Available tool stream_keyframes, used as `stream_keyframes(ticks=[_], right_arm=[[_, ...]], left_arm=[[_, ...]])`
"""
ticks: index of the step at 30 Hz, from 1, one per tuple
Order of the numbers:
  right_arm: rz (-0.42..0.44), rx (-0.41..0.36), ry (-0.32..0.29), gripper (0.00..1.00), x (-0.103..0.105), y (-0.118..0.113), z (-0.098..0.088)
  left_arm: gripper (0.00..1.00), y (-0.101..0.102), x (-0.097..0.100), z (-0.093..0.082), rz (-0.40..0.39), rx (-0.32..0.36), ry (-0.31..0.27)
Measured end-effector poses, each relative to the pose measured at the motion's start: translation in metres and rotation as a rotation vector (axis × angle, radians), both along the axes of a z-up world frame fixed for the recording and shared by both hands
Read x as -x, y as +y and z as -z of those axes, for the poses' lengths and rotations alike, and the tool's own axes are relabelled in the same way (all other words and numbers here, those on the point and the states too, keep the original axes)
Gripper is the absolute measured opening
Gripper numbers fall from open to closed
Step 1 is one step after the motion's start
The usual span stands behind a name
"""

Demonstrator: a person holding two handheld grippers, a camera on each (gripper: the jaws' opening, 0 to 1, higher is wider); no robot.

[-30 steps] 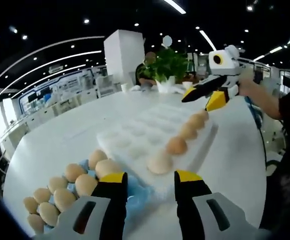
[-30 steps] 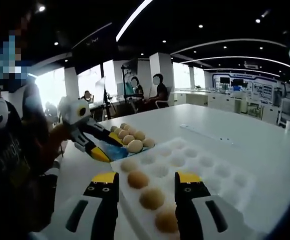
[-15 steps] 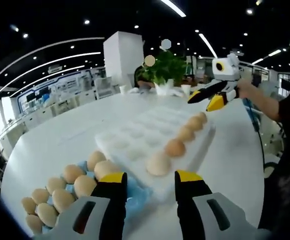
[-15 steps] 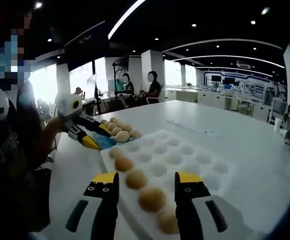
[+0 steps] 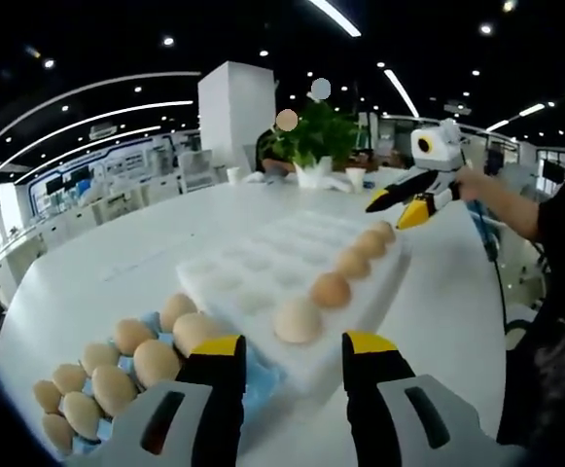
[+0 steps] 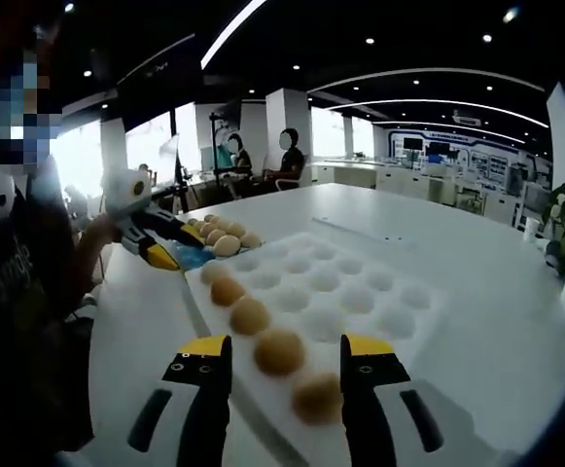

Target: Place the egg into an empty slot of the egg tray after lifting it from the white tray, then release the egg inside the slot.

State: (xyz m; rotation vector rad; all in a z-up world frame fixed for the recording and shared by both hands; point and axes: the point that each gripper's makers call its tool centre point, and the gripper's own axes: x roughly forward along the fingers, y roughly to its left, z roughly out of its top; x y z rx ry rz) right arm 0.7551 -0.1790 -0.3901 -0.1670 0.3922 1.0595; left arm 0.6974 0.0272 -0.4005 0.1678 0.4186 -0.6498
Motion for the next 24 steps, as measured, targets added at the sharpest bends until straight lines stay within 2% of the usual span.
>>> stream_keyframes(ticks=[4,11,15,18,24], right_arm=[[0.016,-0.001,0.015,0.47,-0.004,-0.006,0.006],[0.012,0.000,0.011,0.47,-0.002,-0.005,0.005],[0.016,-0.005,0.010,0.47,-0.003,-0.006,0.004],[0.017,-0.008,0.009,0.47,-0.002,-0.008,0.003],[0.020,-0.011,0.008,0.47,-0.001,-0.012,0.004]], left_arm=[[0.40,0.002,0.002,0.000,-0.002,0.003,0.001],[0.40,-0.001,0.002,-0.002,0.010,0.021,-0.009],[0.39,-0.008,-0.006,0.004,0.029,0.044,0.002],[0.39,-0.013,-0.015,0.011,0.037,0.023,0.011],[0.39,-0.013,-0.024,0.014,0.036,0.013,0.012]])
